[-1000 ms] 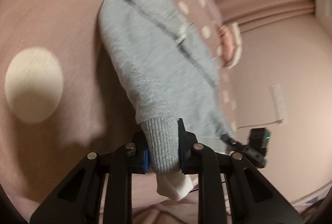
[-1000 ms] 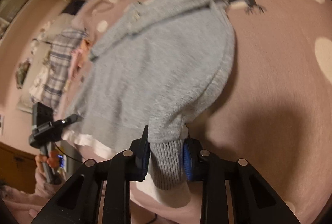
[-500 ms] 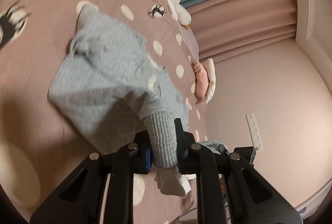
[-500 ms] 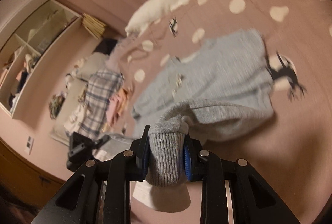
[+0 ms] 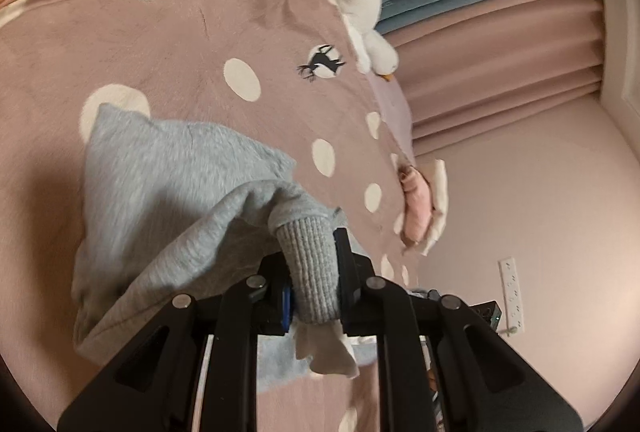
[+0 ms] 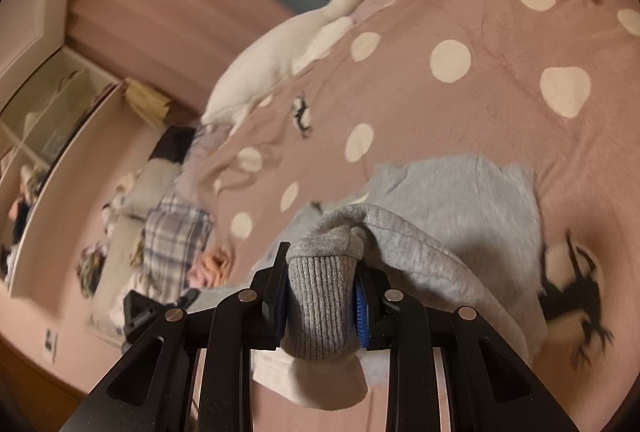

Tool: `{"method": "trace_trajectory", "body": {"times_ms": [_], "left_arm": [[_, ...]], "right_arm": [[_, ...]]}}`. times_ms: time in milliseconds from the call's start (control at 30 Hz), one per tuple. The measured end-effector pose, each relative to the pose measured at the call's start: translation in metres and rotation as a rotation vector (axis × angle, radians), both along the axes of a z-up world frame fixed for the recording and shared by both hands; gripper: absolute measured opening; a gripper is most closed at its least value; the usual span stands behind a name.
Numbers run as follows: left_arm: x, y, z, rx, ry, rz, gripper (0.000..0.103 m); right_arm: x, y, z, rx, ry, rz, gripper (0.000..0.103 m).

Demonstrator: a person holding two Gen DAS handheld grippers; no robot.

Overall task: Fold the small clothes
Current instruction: 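Fold the hem up toward the collar with both grippers and release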

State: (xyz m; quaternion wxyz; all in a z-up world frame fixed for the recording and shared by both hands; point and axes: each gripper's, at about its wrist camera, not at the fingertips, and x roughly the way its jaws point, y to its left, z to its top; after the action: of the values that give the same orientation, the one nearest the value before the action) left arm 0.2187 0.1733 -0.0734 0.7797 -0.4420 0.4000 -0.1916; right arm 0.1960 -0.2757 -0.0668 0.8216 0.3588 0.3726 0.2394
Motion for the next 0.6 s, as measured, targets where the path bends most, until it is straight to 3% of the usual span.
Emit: {"method": "trace_trajectory", "body": {"times_ms": [67,167,267,300,367,400,467,533,600], "left_arm": [[0.017,-0.001,-0.008,0.019,0.033,0.008,0.015],[0.047,0.008,-0.039,-0.026,0.191,0.073,0.015],[0.064,0.023,-0.065,-0.075,0.301,0.152,0.027],[0.068,0.026,-0.069,-0.09,0.308,0.16,0.031],[0.074,0.031,-0.071,-0.118,0.313,0.17,0.049],[0.076,0.033,-0.07,-0.122,0.305,0.177,0.049],[0.08,0.033,-0.067,-0.086,0.296,0.165,0.051],[0.083,0.032,-0.063,-0.07,0.284,0.142,0.06],[0.084,0.031,-0.057,-0.056,0.264,0.123,0.068]], "right_arm": [[0.017,0.003,-0.008,0.002,0.05,0.002,0.028],[0.042,0.003,-0.029,-0.02,0.183,-0.027,0.031],[0.06,-0.012,-0.055,0.051,0.324,-0.116,0.042],[0.063,-0.019,-0.062,0.114,0.347,-0.132,0.047],[0.067,-0.032,-0.077,0.258,0.399,-0.155,0.061],[0.067,-0.039,-0.084,0.328,0.421,-0.168,0.067],[0.063,-0.055,-0.088,0.413,0.403,-0.221,0.067],[0.057,-0.064,-0.084,0.421,0.363,-0.255,0.067],[0.046,-0.074,-0.077,0.363,0.33,-0.288,0.067]]}}
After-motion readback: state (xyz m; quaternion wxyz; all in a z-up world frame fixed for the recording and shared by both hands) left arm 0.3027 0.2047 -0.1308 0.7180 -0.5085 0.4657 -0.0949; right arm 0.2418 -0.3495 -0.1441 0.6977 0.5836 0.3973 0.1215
